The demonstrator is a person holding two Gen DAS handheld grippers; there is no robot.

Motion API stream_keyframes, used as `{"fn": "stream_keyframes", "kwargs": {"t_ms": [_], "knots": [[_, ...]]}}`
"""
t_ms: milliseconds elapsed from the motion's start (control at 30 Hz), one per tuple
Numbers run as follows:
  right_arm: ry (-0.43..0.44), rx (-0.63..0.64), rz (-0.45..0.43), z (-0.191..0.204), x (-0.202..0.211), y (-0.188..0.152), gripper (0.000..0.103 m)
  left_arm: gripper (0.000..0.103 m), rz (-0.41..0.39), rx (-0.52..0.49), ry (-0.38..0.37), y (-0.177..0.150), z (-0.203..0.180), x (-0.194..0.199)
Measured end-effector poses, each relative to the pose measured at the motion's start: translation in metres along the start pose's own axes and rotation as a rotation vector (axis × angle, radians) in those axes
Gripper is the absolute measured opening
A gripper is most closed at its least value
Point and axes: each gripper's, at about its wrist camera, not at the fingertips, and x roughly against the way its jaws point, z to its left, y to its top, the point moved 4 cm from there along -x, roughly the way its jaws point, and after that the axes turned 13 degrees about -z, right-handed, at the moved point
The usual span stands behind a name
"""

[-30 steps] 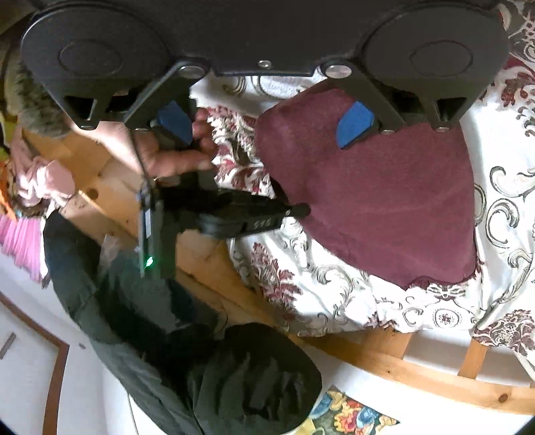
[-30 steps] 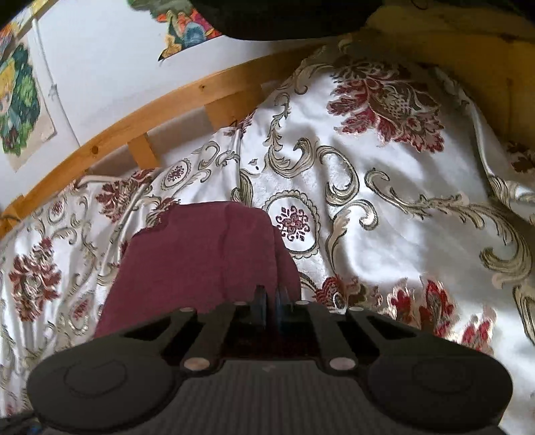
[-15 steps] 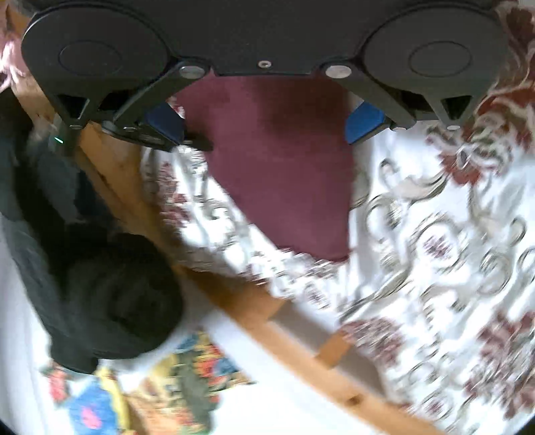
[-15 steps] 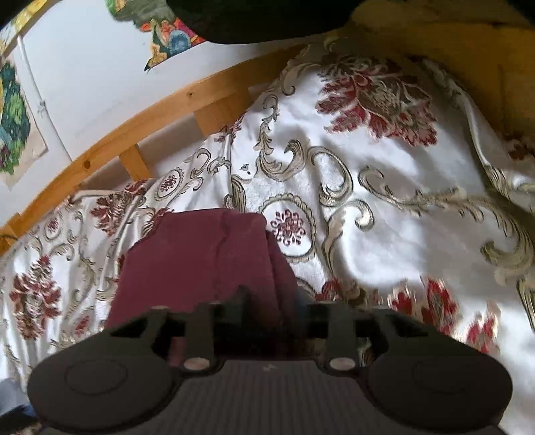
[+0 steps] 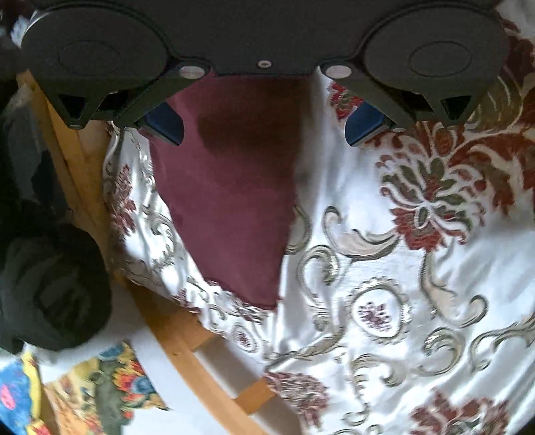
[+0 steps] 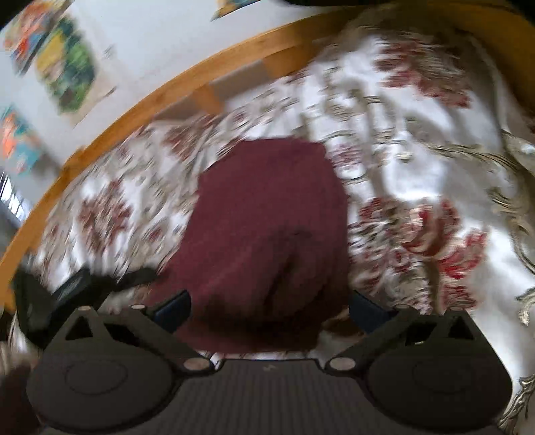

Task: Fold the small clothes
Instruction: 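Press the folded bundle flat with the right gripper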

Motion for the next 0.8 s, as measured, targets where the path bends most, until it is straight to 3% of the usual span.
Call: {"fn": "stream_keyframes", "kwargs": {"t_ms": [33, 100, 133, 167, 200, 233, 333, 400, 567, 600, 633, 700, 733, 800], "knots": [[0.0, 0.047, 0.009, 0.009, 0.001, -0.003, 0.099, 0.102, -0.002, 0.013, 0.006, 0.001, 0.002, -0.001], [-0.019, 0.164, 0.052, 0.028, -0.004, -0.013, 0.081, 0.102, -0.005, 0.034, 0.011, 0.003, 0.005, -0.001], [-0.043, 0.226, 0.083, 0.036, -0.01, -0.019, 0.077, 0.102, -0.007, 0.041, 0.011, 0.003, 0.006, 0.0], [-0.067, 0.271, 0.111, 0.042, -0.015, -0.024, 0.064, 0.102, -0.007, 0.044, 0.011, 0.004, 0.006, 0.0], [-0.089, 0.308, 0.136, 0.046, -0.021, -0.029, 0.042, 0.102, -0.006, 0.042, 0.011, 0.004, 0.006, 0.0], [-0.105, 0.335, 0.158, 0.049, -0.026, -0.033, 0.032, 0.102, -0.004, 0.038, 0.011, 0.003, 0.005, -0.001], [-0.125, 0.329, 0.142, 0.048, -0.024, -0.031, 0.013, 0.102, -0.002, 0.036, 0.005, 0.003, 0.004, 0.0], [-0.153, 0.292, 0.105, 0.039, -0.017, -0.025, 0.009, 0.102, -0.001, 0.041, 0.002, 0.004, 0.005, 0.0], [-0.213, 0.252, 0.146, 0.022, -0.021, -0.024, 0.01, 0.102, 0.0, 0.039, 0.004, 0.004, 0.004, 0.0], [-0.213, 0.249, 0.164, 0.021, -0.024, -0.026, 0.016, 0.102, 0.0, 0.036, 0.005, 0.004, 0.004, 0.0], [-0.216, 0.235, 0.173, 0.018, -0.026, -0.026, 0.023, 0.102, 0.0, 0.033, 0.004, 0.003, 0.003, 0.0], [-0.201, 0.17, 0.179, 0.008, -0.024, -0.024, 0.072, 0.102, 0.0, 0.032, -0.002, 0.003, 0.003, 0.001], [-0.181, 0.131, 0.182, 0.003, -0.022, -0.022, 0.079, 0.102, 0.0, 0.033, -0.009, 0.003, 0.002, 0.001], [-0.162, 0.068, 0.171, -0.007, -0.019, -0.016, 0.085, 0.102, 0.001, 0.034, -0.022, 0.003, 0.001, 0.001]]}}
